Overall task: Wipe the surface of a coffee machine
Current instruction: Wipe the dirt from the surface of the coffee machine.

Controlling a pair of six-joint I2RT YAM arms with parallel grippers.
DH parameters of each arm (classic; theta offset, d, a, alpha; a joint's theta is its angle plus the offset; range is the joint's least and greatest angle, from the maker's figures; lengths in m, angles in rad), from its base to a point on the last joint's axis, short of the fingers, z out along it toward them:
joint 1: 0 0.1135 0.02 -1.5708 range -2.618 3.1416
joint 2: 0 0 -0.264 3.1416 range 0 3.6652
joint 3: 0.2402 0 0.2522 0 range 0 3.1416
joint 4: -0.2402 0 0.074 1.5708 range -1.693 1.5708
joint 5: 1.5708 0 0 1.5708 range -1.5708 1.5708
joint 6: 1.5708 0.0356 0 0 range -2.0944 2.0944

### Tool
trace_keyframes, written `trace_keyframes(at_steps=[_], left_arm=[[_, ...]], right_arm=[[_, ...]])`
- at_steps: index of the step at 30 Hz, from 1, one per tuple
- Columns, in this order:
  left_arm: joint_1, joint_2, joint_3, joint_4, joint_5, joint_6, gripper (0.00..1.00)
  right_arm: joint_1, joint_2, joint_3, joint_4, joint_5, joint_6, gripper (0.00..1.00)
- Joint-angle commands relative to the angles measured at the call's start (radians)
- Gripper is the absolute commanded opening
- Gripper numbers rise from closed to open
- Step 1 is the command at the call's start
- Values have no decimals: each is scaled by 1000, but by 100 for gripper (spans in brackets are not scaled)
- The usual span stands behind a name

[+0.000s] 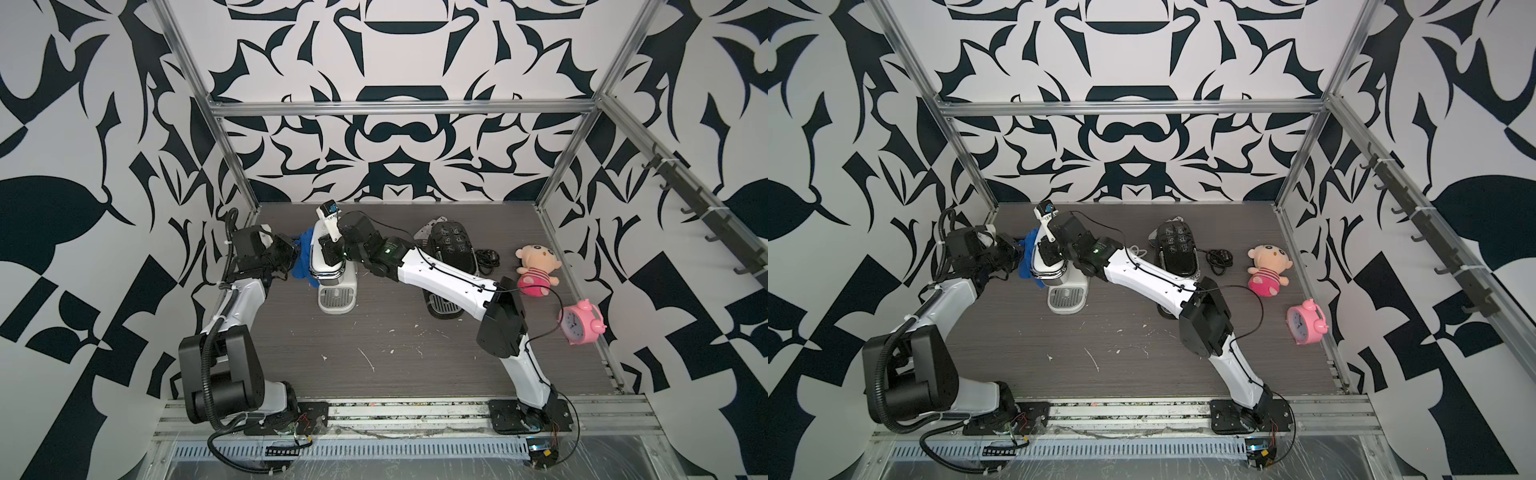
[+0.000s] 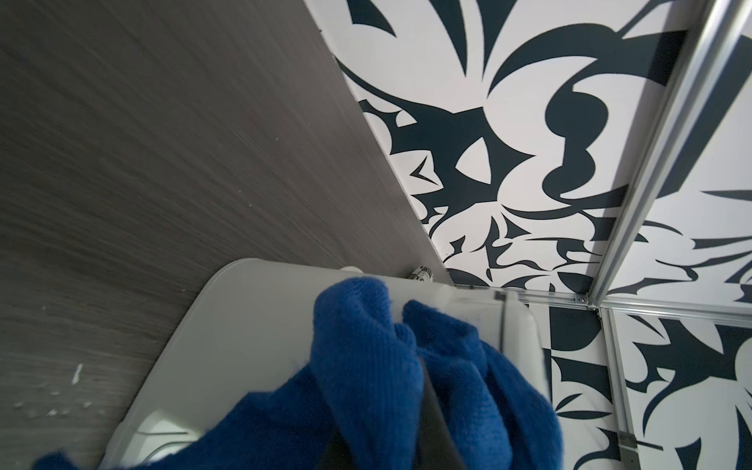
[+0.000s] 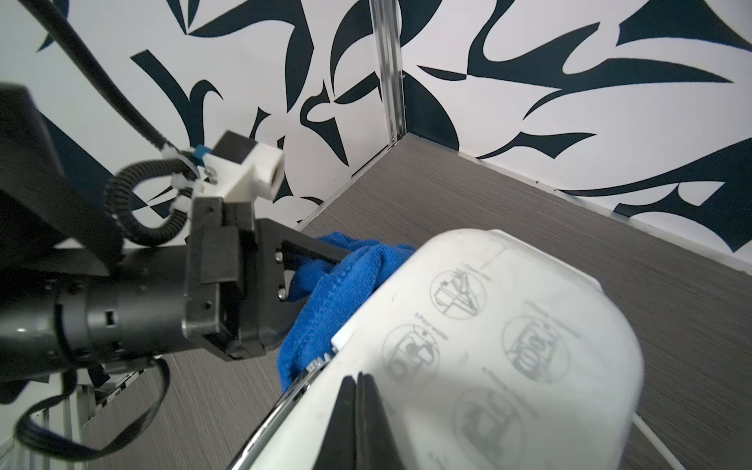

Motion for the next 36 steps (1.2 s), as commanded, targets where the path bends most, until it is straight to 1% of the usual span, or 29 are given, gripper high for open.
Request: trace_keyframes(at_steps=[1,5,8,12,17,20,22,25,29,31,34,36], left_arm=[[-8,32,-44,18,34,-27,0],[-8,56,-99,82,42,-51,0],[-7,93,-103,104,54,-46,0],[17,133,-37,93,119,-60,0],[39,86,86,33,120,-69,0],[35,72,115,51,131,-105,0],[31,76,102,72,121,-115,0],[27,132,62,78,123,-117,0],[10,213,-33,189,138,-162,0],[-5,246,-63,203,133,-157,0],[-16,277,-90,231,151,-167,0],[-12,273,-91,255,169,-194,0]], right_arm=[[7,12,14,-123,24,25,6],[10,13,9,-121,19,28,5],[11,13,2,-117,15,28,5],[15,17,-1,-118,5,34,5],[24,27,3,-115,-16,49,4],[28,32,2,-115,-20,50,3],[28,34,1,-115,-18,52,3],[28,36,-4,-115,-16,55,4],[28,35,-20,-112,-16,56,3],[28,36,-28,-111,-16,56,4],[28,36,-37,-115,-17,59,3],[28,36,-37,-114,-21,63,3]])
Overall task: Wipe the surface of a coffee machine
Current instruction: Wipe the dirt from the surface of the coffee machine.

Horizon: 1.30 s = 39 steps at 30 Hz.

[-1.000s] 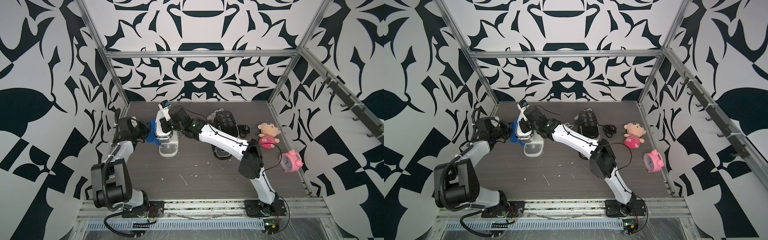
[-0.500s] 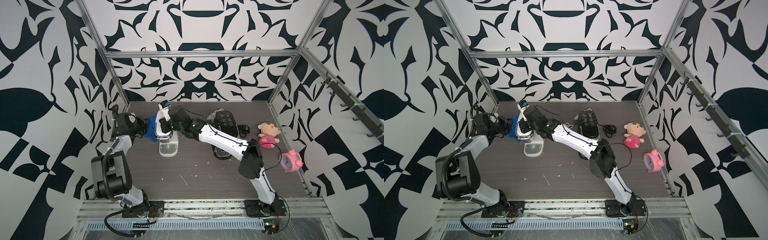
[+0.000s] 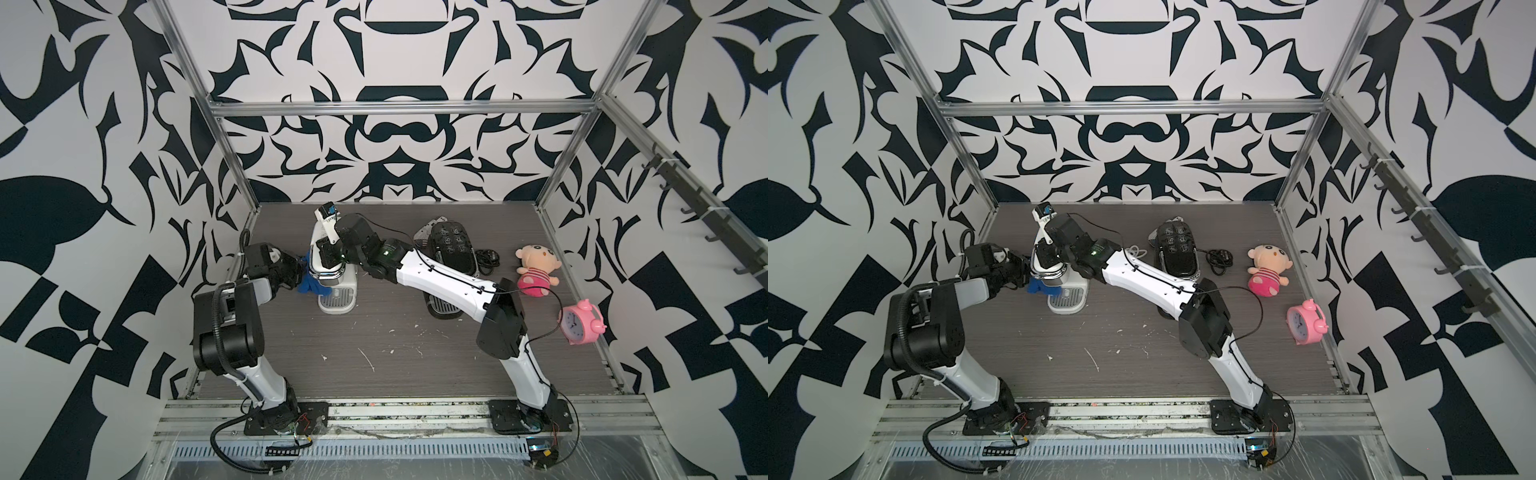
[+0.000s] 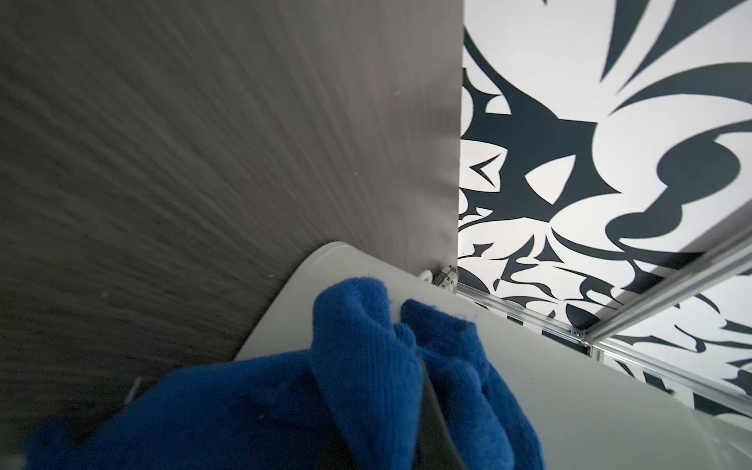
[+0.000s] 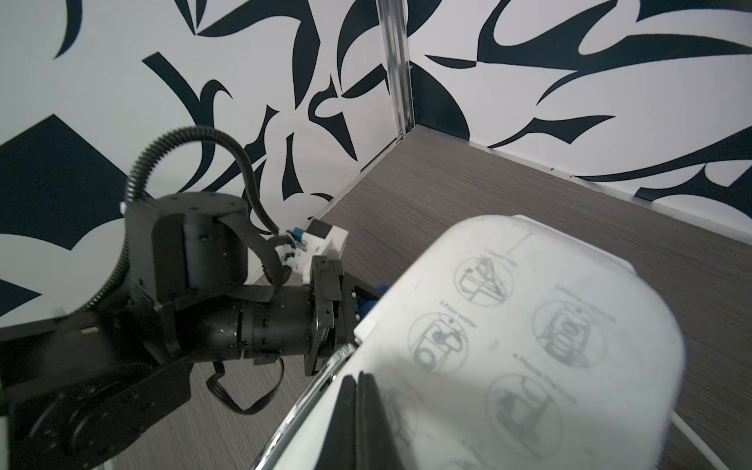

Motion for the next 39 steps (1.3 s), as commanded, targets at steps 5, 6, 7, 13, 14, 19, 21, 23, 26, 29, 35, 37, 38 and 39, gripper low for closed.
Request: trace_keyframes(at_steps=[5,6,7,13,14,19,21,23,26,29,35,37,38,39], left_arm=[[1,-86,124,-62,85,-18,0],[6,-105,163,-86,83,-15,0],[6,-119,192,-102,81,-14,0],[-9,-153,241,-139,57,4,0],[-11,-149,215,-130,55,3,0],[-29,-120,49,-51,22,-7,0],[-42,-93,5,-19,26,-7,0],[-49,-73,-30,13,41,-15,0],[-49,-79,-42,14,46,-20,0],[-34,-109,7,-34,55,-14,0],[-14,-194,165,-181,23,44,0],[-18,-193,165,-203,5,74,0],[-20,-184,147,-203,6,80,0],[-21,-177,124,-196,6,82,0]], right_arm=[[5,40,-21,-121,-14,21,3],[5,40,-19,-121,-14,21,4],[5,39,-18,-121,-14,21,3],[5,35,-23,-121,-13,21,3],[5,33,-27,-121,-13,22,4],[5,33,-39,-124,-19,28,3],[6,33,-42,-124,-24,31,3],[5,32,-46,-125,-27,34,3],[6,30,-50,-124,-25,40,3],[7,33,-47,-124,-31,46,4],[9,31,-37,-126,-30,47,5],[10,30,-36,-124,-30,51,7],[10,29,-35,-124,-30,54,8],[10,28,-35,-123,-31,57,8]])
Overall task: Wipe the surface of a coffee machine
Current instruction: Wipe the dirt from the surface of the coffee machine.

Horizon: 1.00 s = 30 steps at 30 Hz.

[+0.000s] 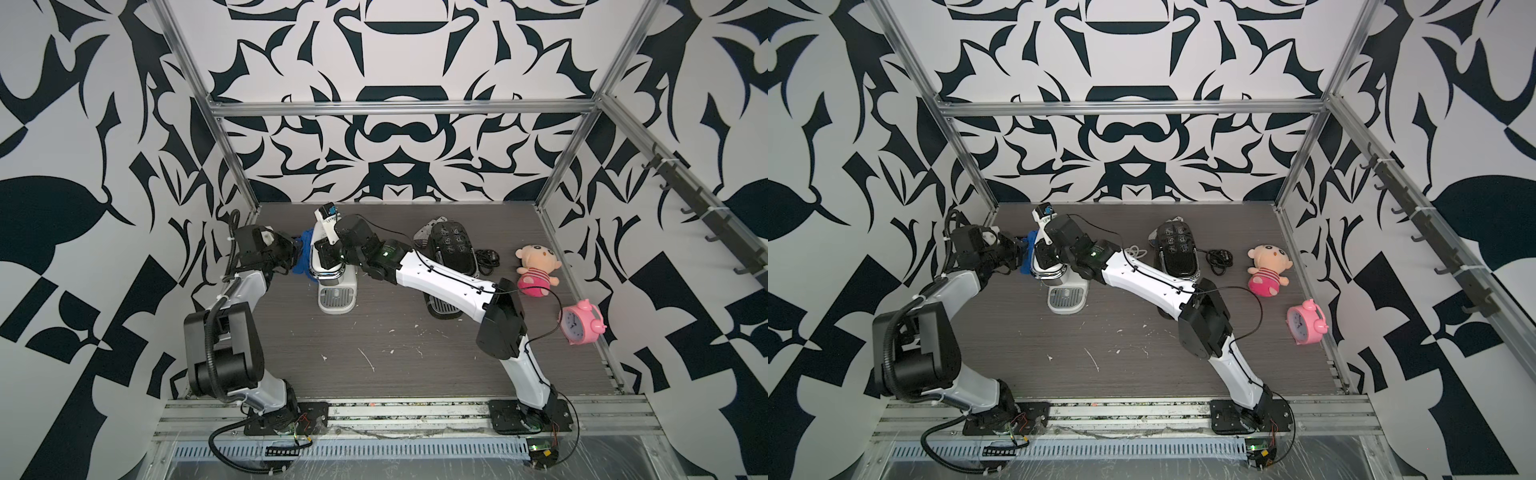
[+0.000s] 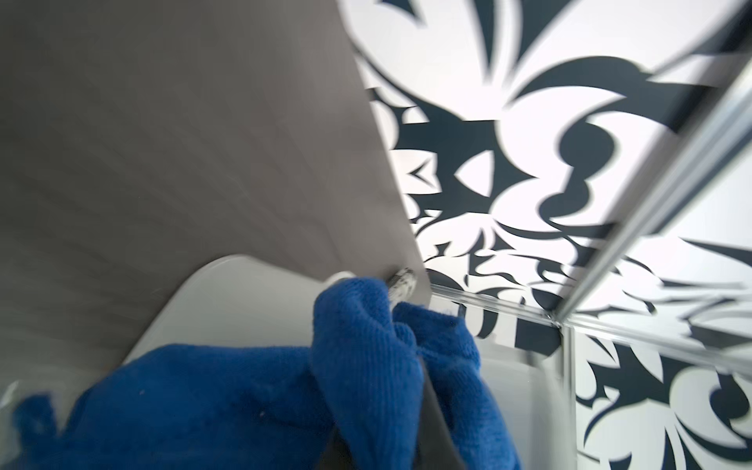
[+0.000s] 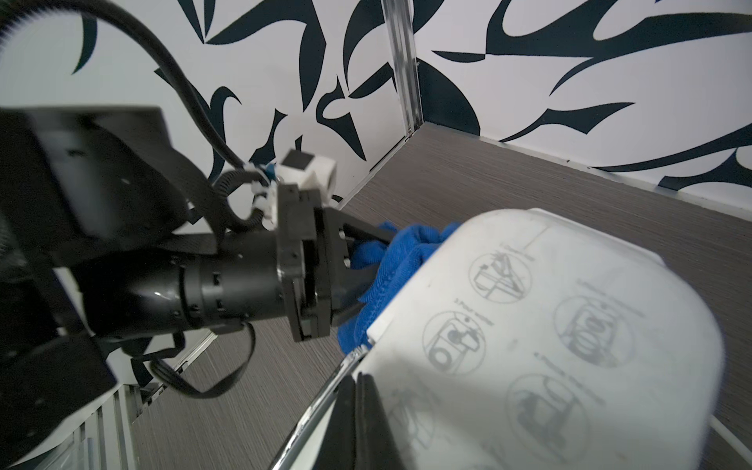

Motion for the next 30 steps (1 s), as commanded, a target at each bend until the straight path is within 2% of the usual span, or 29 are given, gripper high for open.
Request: trace_keyframes(at_steps=[1,7,11,15,18,21,26,30], left_arm=[[-13,13,-58,-47,23,44,0],[-31,43,-256,106,1,-14,0],[-12,41,-237,101,55,-31,0],[43,-76,-80,-97,30,44,0],[47,-148,93,-305,-60,185,0],[34,-160,222,-404,-59,271,0],[-64,-117,399,-610,-115,449,0],[-145,-75,456,-638,-163,482,0]], right_arm=[[7,24,-26,-141,-10,16,8],[8,1,-31,-133,-6,9,9],[9,-5,-31,-138,-4,10,8],[12,-22,-15,-138,-3,20,12],[12,-53,4,-127,5,45,24],[12,-119,-14,-96,26,55,32],[12,-292,-155,-19,105,21,36],[12,-424,-295,16,179,-12,37]])
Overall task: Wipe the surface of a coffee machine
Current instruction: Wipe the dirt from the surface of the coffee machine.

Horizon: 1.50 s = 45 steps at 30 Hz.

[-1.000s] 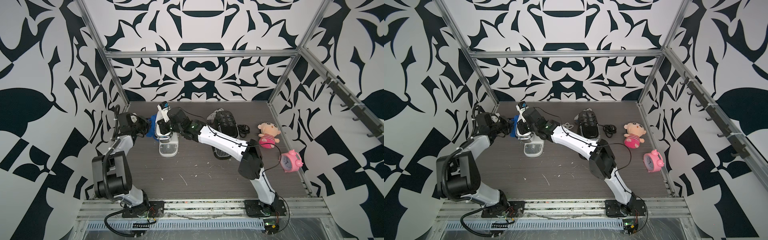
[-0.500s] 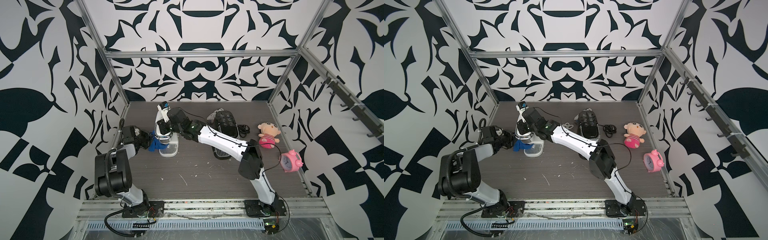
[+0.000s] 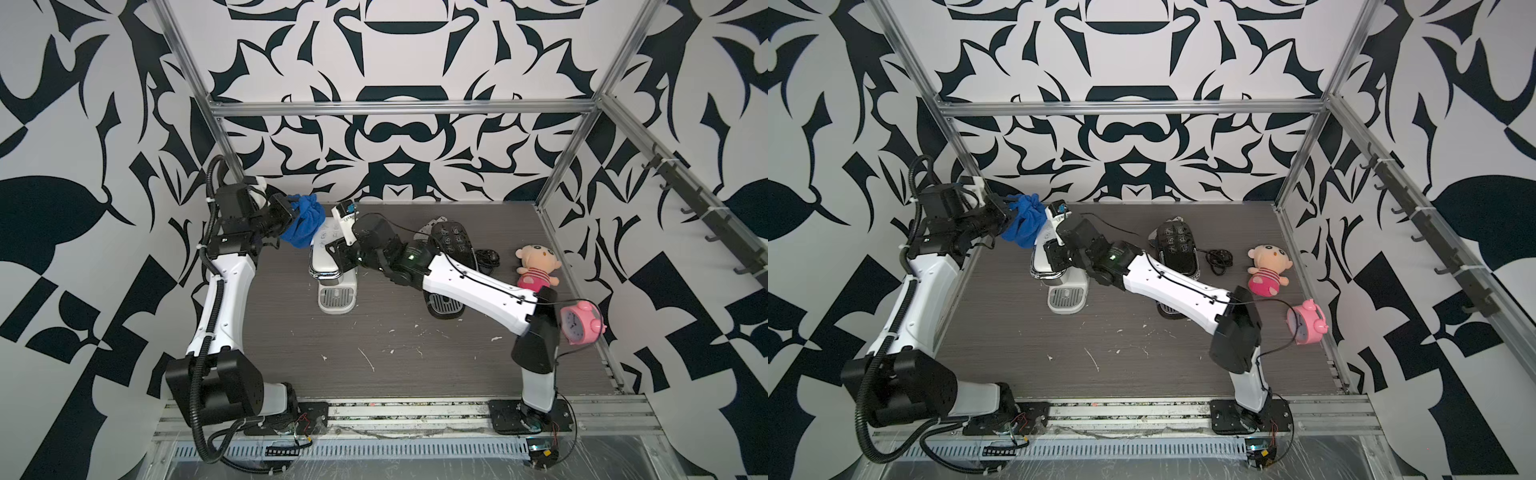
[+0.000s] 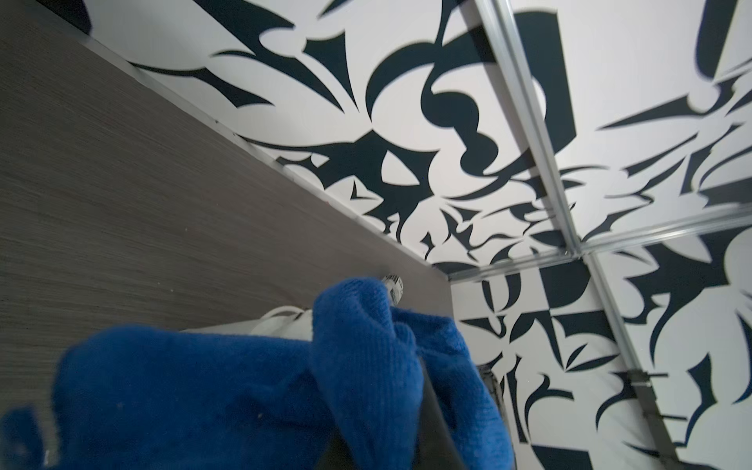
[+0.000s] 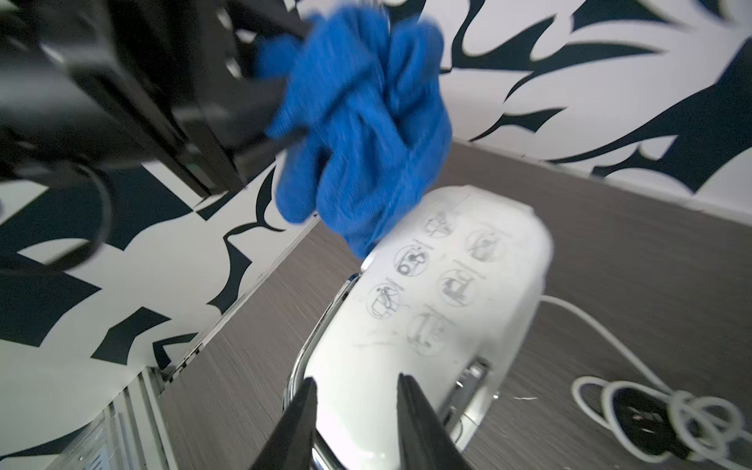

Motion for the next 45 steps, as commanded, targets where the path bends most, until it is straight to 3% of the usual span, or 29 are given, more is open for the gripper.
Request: trace_keyframes(at_steps=[1,7,16,35,39,45], left_arm=[[-55,62,46,-151,-52,100,0],[-134,188,179,-239,-106,166,0],[-192,323,295,-323,-122,193,0],[-219,-162,-107,-384,-13,207,0],[-230,-172,-114,-393,-101,221,0],[-229,-26,11,-337,-168,262,0]], right_arm=[[0,-148,-97,77,127,-40,37],[0,-312,-298,123,220,-78,38],[0,-355,-361,110,245,-82,38],[0,-327,-355,79,215,-59,38],[0,-321,-370,91,207,-34,38],[0,-280,-359,99,177,-6,38]])
